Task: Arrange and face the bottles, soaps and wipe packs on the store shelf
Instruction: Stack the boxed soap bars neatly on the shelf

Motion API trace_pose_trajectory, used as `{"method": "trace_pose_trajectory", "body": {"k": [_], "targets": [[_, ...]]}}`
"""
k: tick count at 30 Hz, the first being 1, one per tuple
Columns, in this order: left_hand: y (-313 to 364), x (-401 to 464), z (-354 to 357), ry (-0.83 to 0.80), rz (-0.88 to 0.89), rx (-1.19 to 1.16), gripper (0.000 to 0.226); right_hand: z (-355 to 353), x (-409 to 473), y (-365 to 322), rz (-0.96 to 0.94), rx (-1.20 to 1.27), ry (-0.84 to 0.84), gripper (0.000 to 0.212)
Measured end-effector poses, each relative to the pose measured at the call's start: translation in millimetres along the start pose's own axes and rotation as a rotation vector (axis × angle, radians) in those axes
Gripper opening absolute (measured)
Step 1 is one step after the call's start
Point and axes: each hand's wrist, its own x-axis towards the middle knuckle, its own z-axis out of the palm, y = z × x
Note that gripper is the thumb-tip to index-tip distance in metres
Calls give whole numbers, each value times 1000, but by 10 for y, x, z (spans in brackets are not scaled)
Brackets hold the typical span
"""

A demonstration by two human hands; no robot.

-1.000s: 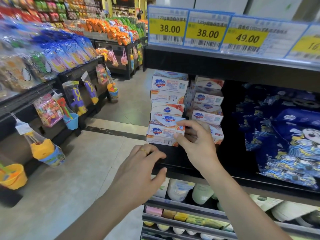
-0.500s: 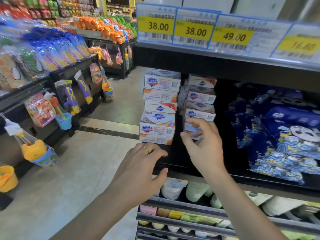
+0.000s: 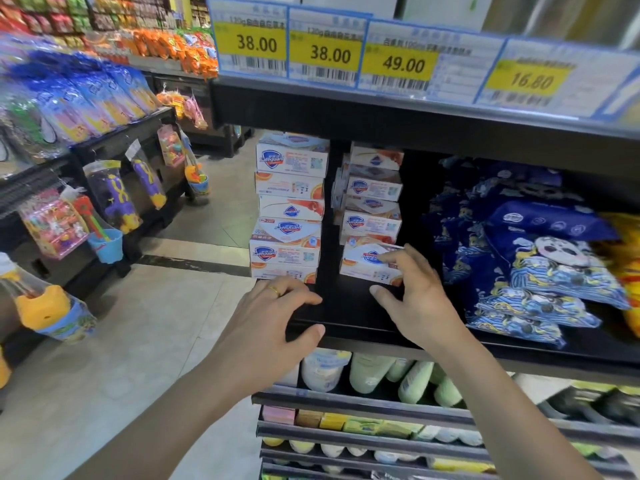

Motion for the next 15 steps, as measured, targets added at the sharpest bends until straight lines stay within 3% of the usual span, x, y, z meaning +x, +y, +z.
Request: {"method": "trace_pose_trajectory", "body": {"k": [6,11,15], "targets": [[24,-12,-12,-3,-16,-14,42,-91,-14,-9,-51,117,38,26],[59,-13,-39,-26,-55,-56,45,-140,-171,4,-105,170,137,32],[82,-23,-87,21,-92,-225,59,-128,-356,-4,-223,276,246,33]]}}
